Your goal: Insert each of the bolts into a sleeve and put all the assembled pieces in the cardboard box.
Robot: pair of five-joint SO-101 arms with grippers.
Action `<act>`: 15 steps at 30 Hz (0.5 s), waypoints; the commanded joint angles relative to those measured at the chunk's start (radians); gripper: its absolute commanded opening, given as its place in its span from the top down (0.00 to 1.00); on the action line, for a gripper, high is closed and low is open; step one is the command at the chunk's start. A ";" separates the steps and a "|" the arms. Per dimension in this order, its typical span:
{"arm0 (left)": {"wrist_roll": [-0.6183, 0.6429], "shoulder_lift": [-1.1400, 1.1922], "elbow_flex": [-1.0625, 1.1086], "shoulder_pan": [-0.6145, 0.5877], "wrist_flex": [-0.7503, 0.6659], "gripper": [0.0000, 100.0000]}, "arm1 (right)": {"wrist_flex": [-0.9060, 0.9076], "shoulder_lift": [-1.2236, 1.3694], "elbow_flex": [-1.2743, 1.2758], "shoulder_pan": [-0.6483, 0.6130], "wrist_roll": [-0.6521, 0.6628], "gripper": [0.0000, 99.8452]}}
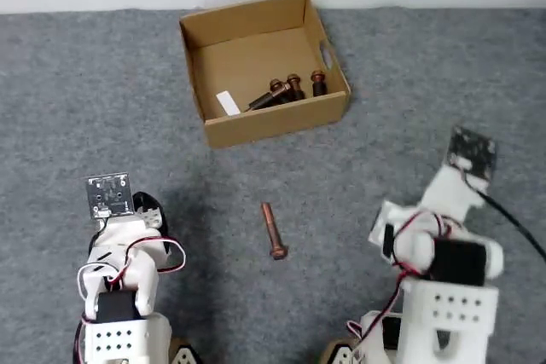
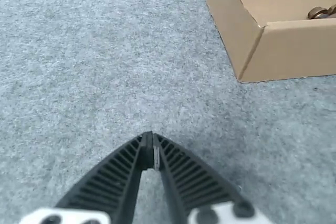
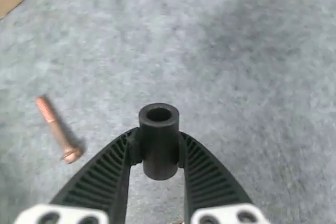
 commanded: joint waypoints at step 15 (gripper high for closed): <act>-0.009 0.002 -0.217 0.195 0.233 0.99 | -0.073 -0.489 0.311 0.246 -0.002 0.99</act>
